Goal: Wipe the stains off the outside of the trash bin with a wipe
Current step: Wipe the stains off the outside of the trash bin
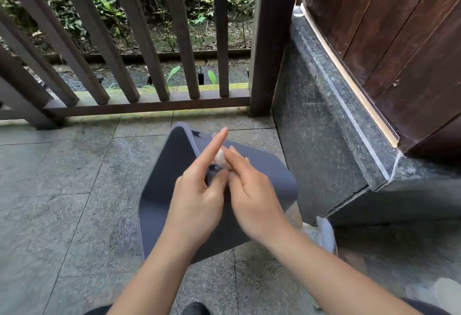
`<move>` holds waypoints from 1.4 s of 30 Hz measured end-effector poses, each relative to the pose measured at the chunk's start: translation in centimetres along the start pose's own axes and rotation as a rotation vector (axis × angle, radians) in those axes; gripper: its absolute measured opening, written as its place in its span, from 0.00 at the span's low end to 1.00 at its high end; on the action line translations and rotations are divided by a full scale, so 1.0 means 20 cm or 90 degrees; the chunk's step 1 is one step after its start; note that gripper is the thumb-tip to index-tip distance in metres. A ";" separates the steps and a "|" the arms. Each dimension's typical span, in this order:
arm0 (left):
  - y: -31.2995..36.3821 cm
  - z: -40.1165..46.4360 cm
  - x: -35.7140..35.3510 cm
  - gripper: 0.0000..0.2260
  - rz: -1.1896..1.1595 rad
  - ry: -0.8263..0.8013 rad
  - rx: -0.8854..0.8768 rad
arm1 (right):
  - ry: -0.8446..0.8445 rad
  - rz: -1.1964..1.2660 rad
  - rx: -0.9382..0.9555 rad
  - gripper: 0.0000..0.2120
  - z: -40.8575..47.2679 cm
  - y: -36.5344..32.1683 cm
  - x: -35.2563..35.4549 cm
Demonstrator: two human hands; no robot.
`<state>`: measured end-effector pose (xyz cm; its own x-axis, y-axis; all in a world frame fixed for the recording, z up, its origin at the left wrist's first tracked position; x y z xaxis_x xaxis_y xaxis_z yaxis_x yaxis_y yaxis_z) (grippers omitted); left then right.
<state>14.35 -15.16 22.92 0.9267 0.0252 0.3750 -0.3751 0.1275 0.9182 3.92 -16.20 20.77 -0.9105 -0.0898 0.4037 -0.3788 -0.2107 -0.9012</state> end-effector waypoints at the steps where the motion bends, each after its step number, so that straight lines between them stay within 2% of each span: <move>1: -0.04 0.00 -0.02 0.34 -0.056 0.006 0.033 | -0.021 0.005 0.017 0.25 -0.03 -0.03 -0.04; 4: -0.18 -0.02 -0.03 0.30 -0.311 0.073 0.218 | -0.052 0.001 0.011 0.22 -0.07 -0.03 -0.09; 7: -0.26 -0.03 -0.02 0.23 -0.451 0.150 0.338 | -0.066 -0.004 0.016 0.19 -0.11 -0.06 -0.10; 8: -0.27 -0.03 -0.02 0.26 -0.476 0.158 0.361 | -0.071 -0.006 0.024 0.19 -0.13 -0.07 -0.10; 10: -0.30 -0.04 -0.04 0.40 -0.515 0.134 0.414 | -0.078 -0.021 0.057 0.20 -0.17 -0.12 -0.10; 12: -0.32 -0.05 -0.01 0.45 -0.527 0.128 0.437 | -0.103 -0.035 0.104 0.21 -0.23 -0.18 -0.10; 14: -0.33 -0.05 0.06 0.36 -0.469 0.161 0.419 | -0.151 -0.054 0.172 0.25 -0.31 -0.24 -0.14; 16: -0.31 -0.03 0.16 0.22 -0.320 0.208 0.349 | -0.191 -0.108 0.227 0.29 -0.36 -0.26 -0.19; 20: -0.14 0.04 0.21 0.21 0.004 0.200 0.138 | -0.213 -0.215 0.282 0.33 -0.34 -0.22 -0.18; 22: -0.05 0.03 0.19 0.21 0.109 0.207 0.040 | -0.148 -0.235 0.260 0.33 -0.27 -0.14 -0.08; 25: 0.08 -0.04 0.11 0.19 0.275 0.194 -0.091 | -0.006 -0.211 0.076 0.29 -0.09 0.13 0.18; 26: 0.11 -0.05 0.09 0.18 0.322 0.189 -0.125 | 0.001 -0.202 -0.024 0.27 -0.05 0.24 0.24; 28: 0.18 -0.07 0.06 0.16 0.382 0.172 -0.204 | -0.050 -0.196 -0.248 0.19 -0.02 0.48 0.28; 30: 0.23 -0.09 0.05 0.16 0.408 0.149 -0.258 | -0.062 -0.195 -0.325 0.15 -0.01 0.55 0.28; 32: 0.25 -0.10 0.06 0.17 0.414 0.138 -0.278 | -0.016 -0.149 -0.256 0.17 0.02 0.46 0.27; 34: 0.25 -0.11 0.06 0.19 0.407 0.126 -0.282 | 0.026 -0.070 -0.123 0.20 0.03 0.26 0.23; 36: 0.25 -0.11 0.05 0.21 0.400 0.115 -0.282 | 0.020 0.029 0.019 0.21 0.00 0.03 0.16; 38: 0.23 -0.11 0.06 0.21 0.374 0.106 -0.259 | -0.027 0.098 0.106 0.24 -0.05 -0.11 0.09; 40: 0.18 -0.11 0.07 0.22 0.335 0.112 -0.209 | -0.069 0.090 0.156 0.26 -0.09 -0.15 0.03; 42: 0.10 -0.10 0.08 0.23 0.294 0.126 -0.145 | -0.071 0.008 0.169 0.28 -0.09 -0.12 0.03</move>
<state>15.04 -12.89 25.12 0.6621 0.3125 0.6811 -0.7494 0.2698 0.6047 4.01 -14.00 22.77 -0.8852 -0.1976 0.4212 -0.2977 -0.4551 -0.8392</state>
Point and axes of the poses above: each hand's wrist, its own z-axis towards the middle knuckle, its own x-axis out of the back of the hand, y = z × x, the point moved 10 cm from there along z, towards the middle knuckle, and after that the axes turned 4 degrees about z, right-handed, at the moved point
